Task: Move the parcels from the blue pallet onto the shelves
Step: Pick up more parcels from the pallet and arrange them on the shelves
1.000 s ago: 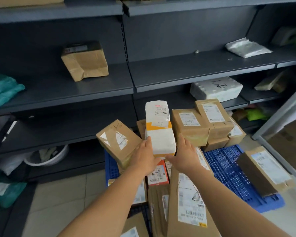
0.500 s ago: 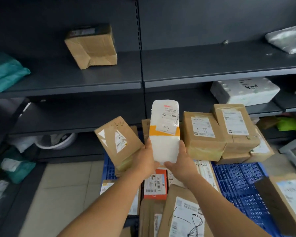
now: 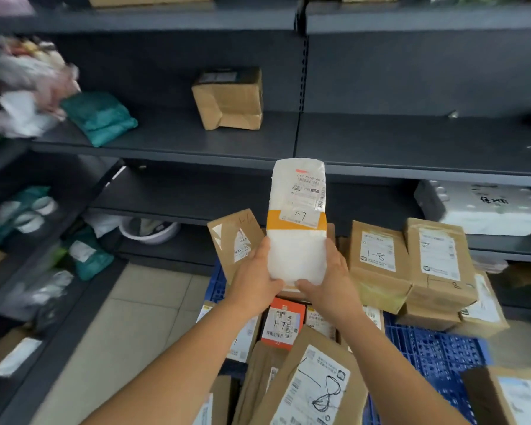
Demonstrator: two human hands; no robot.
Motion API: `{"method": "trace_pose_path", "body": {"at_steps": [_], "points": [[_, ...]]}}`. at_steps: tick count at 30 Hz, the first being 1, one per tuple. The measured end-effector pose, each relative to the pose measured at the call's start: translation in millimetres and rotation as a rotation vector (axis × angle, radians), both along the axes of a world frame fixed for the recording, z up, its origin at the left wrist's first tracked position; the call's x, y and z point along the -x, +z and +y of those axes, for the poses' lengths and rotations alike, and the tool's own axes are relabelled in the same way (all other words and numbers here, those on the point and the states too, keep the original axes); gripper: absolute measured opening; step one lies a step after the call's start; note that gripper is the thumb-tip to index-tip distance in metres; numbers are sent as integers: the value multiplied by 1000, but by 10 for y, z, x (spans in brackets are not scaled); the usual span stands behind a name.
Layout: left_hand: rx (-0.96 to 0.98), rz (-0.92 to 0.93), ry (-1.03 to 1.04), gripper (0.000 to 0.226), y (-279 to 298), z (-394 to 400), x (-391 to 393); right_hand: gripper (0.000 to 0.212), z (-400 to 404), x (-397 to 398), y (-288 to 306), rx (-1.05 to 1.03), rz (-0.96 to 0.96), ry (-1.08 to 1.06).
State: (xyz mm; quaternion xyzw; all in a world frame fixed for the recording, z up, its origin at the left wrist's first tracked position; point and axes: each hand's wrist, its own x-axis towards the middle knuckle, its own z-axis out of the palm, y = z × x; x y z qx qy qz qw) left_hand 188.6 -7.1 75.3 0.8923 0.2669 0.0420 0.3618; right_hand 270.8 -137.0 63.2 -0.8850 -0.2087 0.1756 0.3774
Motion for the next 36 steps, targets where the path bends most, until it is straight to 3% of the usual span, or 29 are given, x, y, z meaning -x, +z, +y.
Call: {"method": "trace_pose_path", "body": {"at_steps": [8, 16, 19, 26, 36], "points": [[-9, -28, 221, 85, 345, 282, 910, 92, 484, 616, 365, -68, -36, 248], [-45, -57, 454, 82, 613, 544, 2298, 92, 1079, 1731, 623, -110, -33, 507], [-97, -61, 537, 79, 739, 611, 3002, 82, 1282, 2379, 727, -156, -46, 613], [-137, -64, 732, 84, 1000, 548, 4749, 85, 1546, 3988, 926, -218, -43, 826], [-222, -128, 997, 72, 1372, 110, 6937, 81, 1602, 6162, 1289, -318, -50, 1073]]}}
